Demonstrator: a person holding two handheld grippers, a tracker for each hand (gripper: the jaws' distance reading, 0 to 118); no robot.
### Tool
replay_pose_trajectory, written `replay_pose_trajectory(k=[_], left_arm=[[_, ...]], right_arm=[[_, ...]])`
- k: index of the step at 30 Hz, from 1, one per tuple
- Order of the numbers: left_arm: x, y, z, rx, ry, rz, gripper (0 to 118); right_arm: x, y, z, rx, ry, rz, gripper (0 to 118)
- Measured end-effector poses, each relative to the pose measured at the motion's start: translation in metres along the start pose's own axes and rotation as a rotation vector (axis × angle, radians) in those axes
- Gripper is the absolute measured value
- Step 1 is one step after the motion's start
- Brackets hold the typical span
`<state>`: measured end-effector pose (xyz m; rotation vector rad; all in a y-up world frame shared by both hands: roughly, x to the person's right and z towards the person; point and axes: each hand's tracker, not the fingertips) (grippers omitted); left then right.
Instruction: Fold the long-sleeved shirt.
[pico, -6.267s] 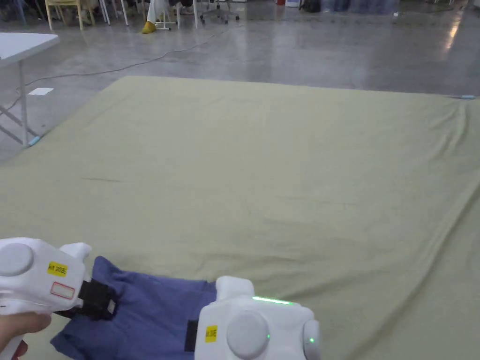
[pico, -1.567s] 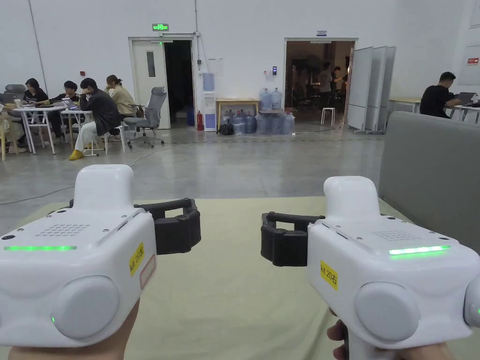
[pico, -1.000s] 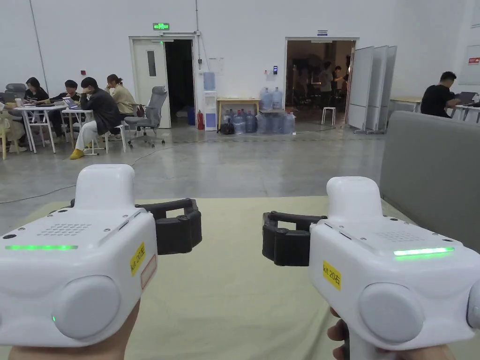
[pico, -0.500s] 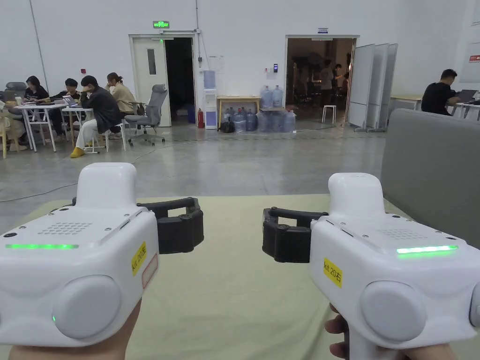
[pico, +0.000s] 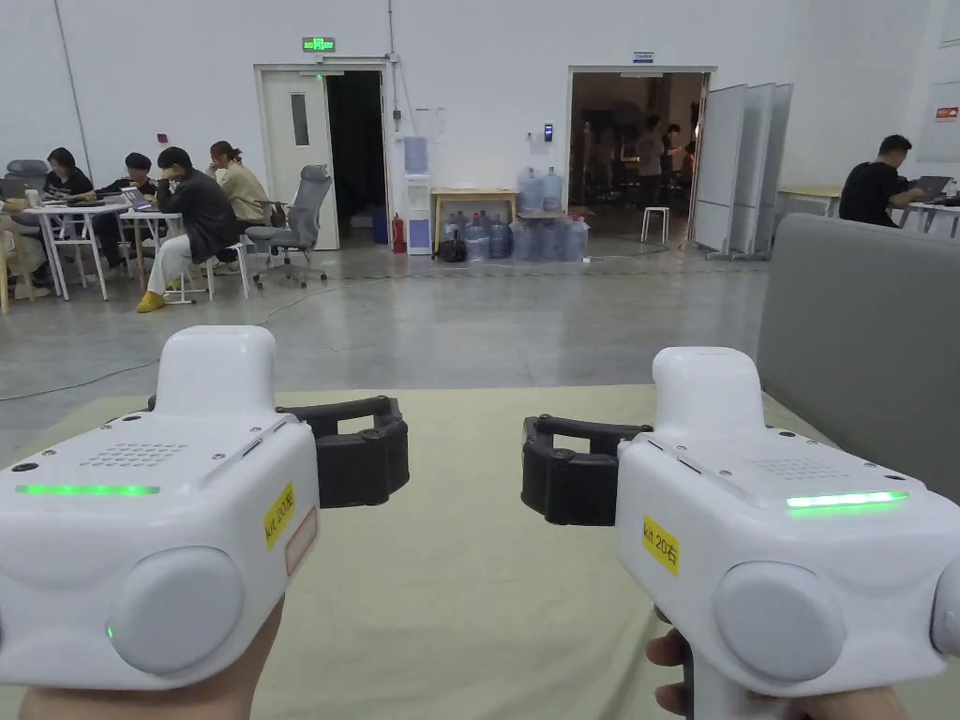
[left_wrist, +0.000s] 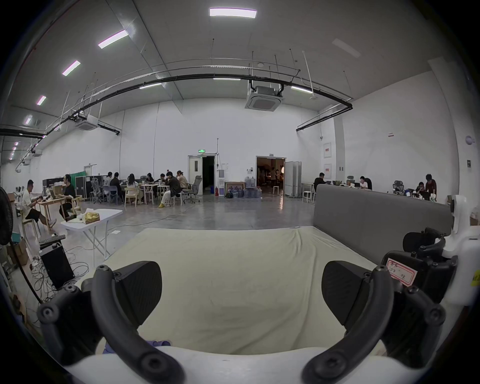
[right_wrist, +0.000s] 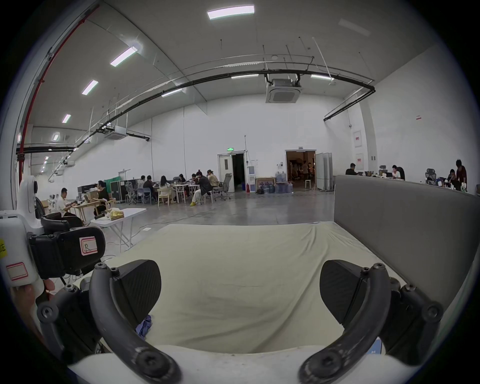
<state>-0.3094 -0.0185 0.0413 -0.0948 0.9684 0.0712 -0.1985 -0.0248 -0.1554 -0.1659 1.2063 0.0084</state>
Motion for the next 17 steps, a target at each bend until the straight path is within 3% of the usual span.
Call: replay_pose_trajectory(k=[17], left_arm=[[0.0008, 0.0030, 0.0020, 0.011, 0.003, -0.003, 118]], right_arm=[[-0.0004, 0.0010, 0.0016, 0.007, -0.020, 0.006, 118]])
